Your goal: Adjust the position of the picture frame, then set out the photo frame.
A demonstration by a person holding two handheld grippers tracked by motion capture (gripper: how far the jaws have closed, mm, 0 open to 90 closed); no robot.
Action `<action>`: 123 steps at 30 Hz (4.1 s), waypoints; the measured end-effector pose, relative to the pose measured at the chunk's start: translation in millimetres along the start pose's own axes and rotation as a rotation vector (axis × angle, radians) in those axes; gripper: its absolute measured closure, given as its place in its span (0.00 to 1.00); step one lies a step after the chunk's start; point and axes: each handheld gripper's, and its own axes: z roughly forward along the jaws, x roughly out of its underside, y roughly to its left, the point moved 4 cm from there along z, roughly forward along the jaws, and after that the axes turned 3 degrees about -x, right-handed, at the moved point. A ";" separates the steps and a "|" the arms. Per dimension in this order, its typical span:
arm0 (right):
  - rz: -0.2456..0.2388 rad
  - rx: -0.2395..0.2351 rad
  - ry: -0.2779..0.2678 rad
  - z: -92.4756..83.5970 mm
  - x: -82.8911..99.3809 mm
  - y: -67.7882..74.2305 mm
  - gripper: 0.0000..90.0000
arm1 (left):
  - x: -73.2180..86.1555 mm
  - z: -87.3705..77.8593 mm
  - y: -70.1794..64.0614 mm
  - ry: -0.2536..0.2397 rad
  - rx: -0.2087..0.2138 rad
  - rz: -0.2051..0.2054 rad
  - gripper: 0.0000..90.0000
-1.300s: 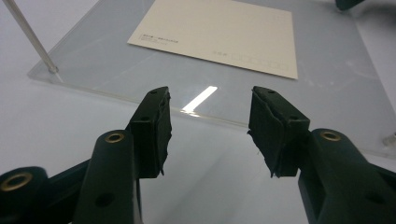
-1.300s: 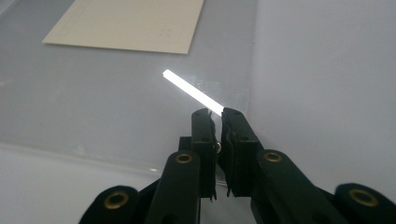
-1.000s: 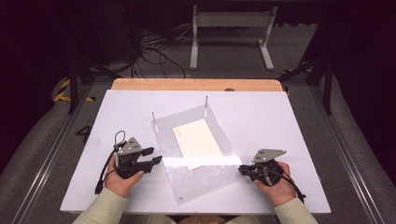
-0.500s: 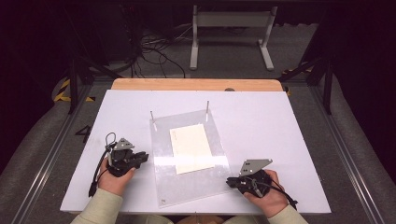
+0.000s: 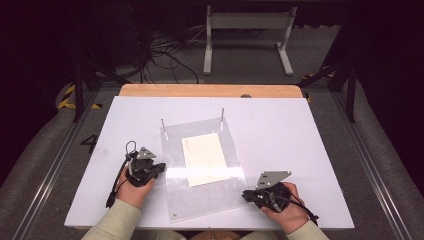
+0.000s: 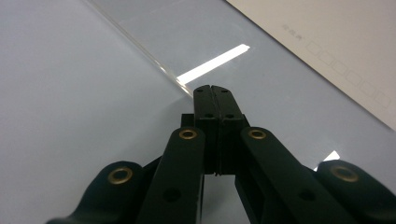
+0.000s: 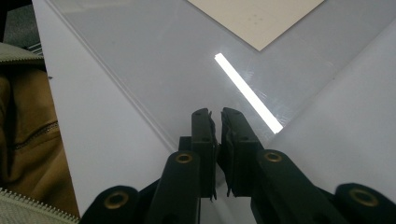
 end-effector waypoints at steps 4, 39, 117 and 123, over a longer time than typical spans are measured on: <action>0.004 -0.008 0.003 -1.1 1.3 1.6 0.92 | -6.5 5.7 2.1 -0.003 -0.005 -0.020 1.00; -0.024 -0.038 0.009 -11.5 15.1 21.3 0.92 | 17.1 -42.9 -70.2 0.047 0.366 0.274 0.96; -0.016 -0.019 -0.160 -56.5 6.1 11.3 0.70 | 4.5 -68.6 -60.1 -0.162 0.404 0.245 0.67; -0.020 0.026 -0.207 -60.9 -10.4 -2.0 0.72 | -13.7 -57.8 -36.8 -0.230 0.320 0.112 0.59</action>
